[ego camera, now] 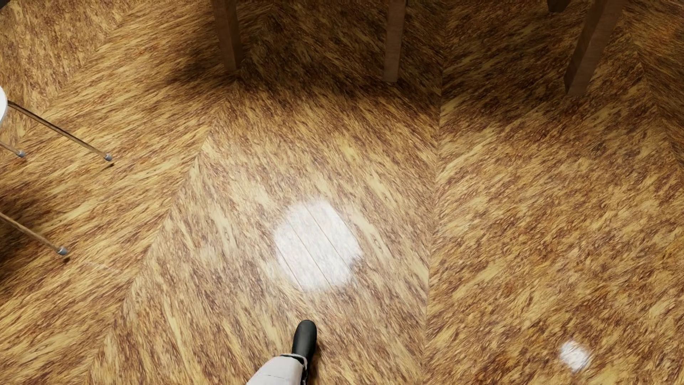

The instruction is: Move towards the table

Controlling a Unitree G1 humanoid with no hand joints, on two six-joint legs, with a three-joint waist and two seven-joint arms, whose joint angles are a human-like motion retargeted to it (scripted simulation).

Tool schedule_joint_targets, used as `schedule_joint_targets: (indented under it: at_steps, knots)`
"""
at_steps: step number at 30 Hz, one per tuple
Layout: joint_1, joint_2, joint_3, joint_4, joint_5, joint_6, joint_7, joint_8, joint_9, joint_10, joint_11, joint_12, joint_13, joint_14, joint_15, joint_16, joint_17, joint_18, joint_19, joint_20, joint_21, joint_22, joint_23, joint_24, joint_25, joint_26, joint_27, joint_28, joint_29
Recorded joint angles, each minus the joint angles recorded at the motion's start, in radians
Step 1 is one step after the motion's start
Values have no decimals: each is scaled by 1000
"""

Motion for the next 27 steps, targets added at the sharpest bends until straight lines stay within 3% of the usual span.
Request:
schedule_joint_targets:
  at_steps: [3,4,5,7,8,10,11,13,15,17,19,21,22,24,25,27]
  knots:
    - [-13,91,67,-19,-6,43,0,0,3,-60,15,50,-5,-70,2,-6,-6,0,0,16,3,-59,-52,0,0,0,0,0,0]
    - [-14,124,92,-23,-8,53,0,0,1,161,23,64,-2,-77,0,-7,-9,0,0,15,1,-86,-106,0,0,0,0,0,0]
    - [-39,141,118,-23,-15,49,0,0,-9,193,34,59,2,-55,1,-7,-9,0,0,9,6,-101,-174,0,0,0,0,0,0]
    - [-199,140,121,-28,-32,-29,0,0,-36,393,54,-20,-17,134,73,1,16,0,0,11,57,-72,-261,0,0,0,0,0,0]
    - [-243,138,97,-49,-33,-73,0,0,-35,495,81,-78,-34,172,158,5,27,0,0,12,104,-53,-261,0,0,0,0,0,0]
    - [-202,63,70,-93,-29,-112,0,0,-26,579,252,-155,-60,98,263,2,19,0,0,10,204,-89,-248,0,0,0,0,0,0]
    - [-146,-13,67,-108,-22,-114,0,0,-25,573,395,-170,-59,54,204,-2,19,0,0,9,201,-126,-250,0,0,0,0,0,0]
    - [-1,-186,46,-143,-10,-118,0,0,-12,509,679,-176,-50,14,-30,-1,39,0,0,37,144,-167,-226,0,0,0,0,0,0]
    - [138,-393,11,-142,17,-101,0,0,-22,438,810,-158,-44,-7,-105,-4,45,0,0,63,112,-169,-213,0,0,0,0,0,0]
    - [266,-552,-36,-145,37,-79,0,0,-29,371,666,-134,-38,-13,-8,-6,42,0,0,72,97,-161,-206,0,0,0,0,0,0]
    - [405,-596,-99,-158,30,-60,0,0,-21,311,324,-113,-16,-14,34,-5,40,0,0,55,76,-148,-188,0,0,0,0,0,0]
    - [562,-545,-154,-170,12,-50,0,0,-10,259,-17,-90,21,-43,-136,1,40,0,0,33,54,-140,-165,0,0,0,0,0,0]
    - [631,-520,-181,-178,-5,-52,0,0,-11,242,-70,-80,40,-64,-247,5,40,0,0,25,45,-138,-156,0,0,0,0,0,0]
    - [724,-526,-239,-182,-45,-60,0,0,-20,242,-63,-65,70,-101,-320,7,41,0,0,33,25,-133,-139,0,0,0,0,0,0]
    - [749,-551,-265,-174,-54,-59,0,0,-26,258,-78,-59,79,-108,-246,4,44,0,0,46,13,-128,-126,0,0,0,0,0,0]
    - [758,-622,-276,-143,-19,-19,0,0,-43,301,8,-65,73,-47,126,-17,58,0,0,60,-2,-100,-62,0,0,0,0,0,0]
